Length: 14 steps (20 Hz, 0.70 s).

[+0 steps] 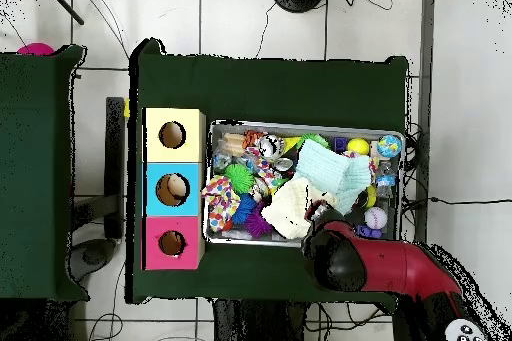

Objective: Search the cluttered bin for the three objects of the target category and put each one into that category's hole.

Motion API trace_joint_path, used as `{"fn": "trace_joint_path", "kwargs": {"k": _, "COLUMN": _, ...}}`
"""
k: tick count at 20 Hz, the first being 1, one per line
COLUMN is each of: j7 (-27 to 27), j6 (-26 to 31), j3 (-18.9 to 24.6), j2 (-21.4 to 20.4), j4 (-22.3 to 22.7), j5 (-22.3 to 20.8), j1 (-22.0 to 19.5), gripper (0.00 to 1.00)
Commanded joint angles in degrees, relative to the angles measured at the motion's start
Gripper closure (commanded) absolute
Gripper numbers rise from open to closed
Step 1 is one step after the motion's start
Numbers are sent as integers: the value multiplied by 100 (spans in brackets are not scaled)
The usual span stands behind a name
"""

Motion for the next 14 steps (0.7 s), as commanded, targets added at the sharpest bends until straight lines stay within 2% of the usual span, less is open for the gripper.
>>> {"fn": "trace_joint_path", "kwargs": {"k": 1, "j7": -1608, "j6": 770, "j3": 881, "j2": 243, "j4": -476, "j5": -638, "j1": -466, "gripper": 100}}
{"fn": "trace_joint_path", "kwargs": {"k": 7, "j7": -1643, "j6": 905, "j3": 1156, "j2": 393, "j4": -683, "j5": -892, "j1": -727, "gripper": 100}}
{"fn": "trace_joint_path", "kwargs": {"k": 9, "j7": -1781, "j6": 1123, "j3": 1217, "j2": 394, "j4": -771, "j5": -976, "j1": -738, "gripper": 100}}
{"fn": "trace_joint_path", "kwargs": {"k": 10, "j7": -1836, "j6": 1335, "j3": 1347, "j2": 423, "j4": -765, "j5": -947, "j1": -861, "gripper": 0}}
{"fn": "trace_joint_path", "kwargs": {"k": 14, "j7": -1948, "j6": 1506, "j3": 1433, "j2": 445, "j4": -850, "j5": -963, "j1": -929, "gripper": 0}}
